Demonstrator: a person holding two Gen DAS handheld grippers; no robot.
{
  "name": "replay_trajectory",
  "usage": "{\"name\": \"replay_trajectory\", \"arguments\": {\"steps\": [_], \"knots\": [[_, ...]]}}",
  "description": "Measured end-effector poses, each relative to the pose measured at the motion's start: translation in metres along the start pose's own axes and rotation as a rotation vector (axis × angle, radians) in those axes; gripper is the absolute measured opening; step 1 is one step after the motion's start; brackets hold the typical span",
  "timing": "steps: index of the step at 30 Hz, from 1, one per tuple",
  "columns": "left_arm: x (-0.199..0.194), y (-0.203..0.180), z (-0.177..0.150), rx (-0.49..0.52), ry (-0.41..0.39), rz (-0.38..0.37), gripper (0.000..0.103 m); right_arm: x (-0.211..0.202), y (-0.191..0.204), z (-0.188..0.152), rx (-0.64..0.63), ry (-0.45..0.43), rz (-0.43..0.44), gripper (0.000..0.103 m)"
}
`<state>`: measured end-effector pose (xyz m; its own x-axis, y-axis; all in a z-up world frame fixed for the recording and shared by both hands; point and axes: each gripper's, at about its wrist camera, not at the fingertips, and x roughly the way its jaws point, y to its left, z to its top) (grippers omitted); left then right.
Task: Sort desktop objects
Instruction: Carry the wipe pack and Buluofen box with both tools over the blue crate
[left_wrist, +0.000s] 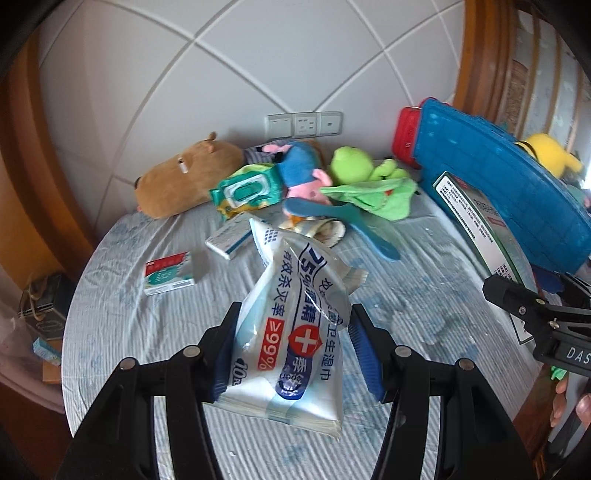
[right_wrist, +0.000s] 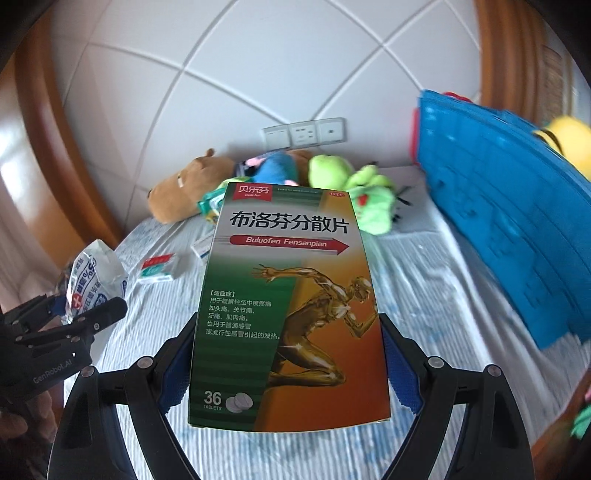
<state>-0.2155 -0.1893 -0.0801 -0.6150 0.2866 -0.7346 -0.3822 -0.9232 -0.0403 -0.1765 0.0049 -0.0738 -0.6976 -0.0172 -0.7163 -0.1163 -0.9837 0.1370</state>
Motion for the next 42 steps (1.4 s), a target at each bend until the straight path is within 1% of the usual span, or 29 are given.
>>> {"name": "replay_trajectory", "arguments": {"steps": [6,11,14,17,21,24,28,31,35,42], "knots": [[-0.006,-0.042,0.000,0.063,-0.001,-0.050,0.056,-0.027,-0.037,-0.010,0.066,-0.024,-0.054,0.088],[-0.008,-0.080,0.005,0.089,-0.015,-0.061,0.056,-0.046,-0.071,-0.008,0.086,-0.045,-0.078,0.088],[-0.004,-0.105,0.010,0.078,-0.015,-0.047,0.056,-0.051,-0.095,-0.004,0.066,-0.043,-0.081,0.088],[0.002,-0.133,0.016,0.049,-0.006,-0.027,0.056,-0.054,-0.122,0.003,0.031,-0.037,-0.062,0.088],[0.006,-0.172,0.025,0.021,-0.014,0.004,0.056,-0.060,-0.158,0.015,-0.028,-0.036,-0.036,0.088],[0.010,-0.196,0.038,0.005,-0.013,0.009,0.056,-0.069,-0.178,0.025,-0.073,-0.042,-0.025,0.088],[0.013,-0.224,0.068,0.026,-0.023,0.008,0.056,-0.086,-0.204,0.051,-0.092,-0.085,-0.022,0.088],[0.017,-0.246,0.102,0.062,-0.039,-0.007,0.056,-0.100,-0.224,0.075,-0.095,-0.125,-0.040,0.088],[0.021,-0.278,0.147,0.096,-0.065,-0.026,0.056,-0.115,-0.253,0.108,-0.069,-0.149,-0.059,0.088],[0.033,-0.350,0.218,0.139,-0.109,-0.043,0.056,-0.115,-0.324,0.185,-0.092,-0.173,-0.078,0.088]]}}
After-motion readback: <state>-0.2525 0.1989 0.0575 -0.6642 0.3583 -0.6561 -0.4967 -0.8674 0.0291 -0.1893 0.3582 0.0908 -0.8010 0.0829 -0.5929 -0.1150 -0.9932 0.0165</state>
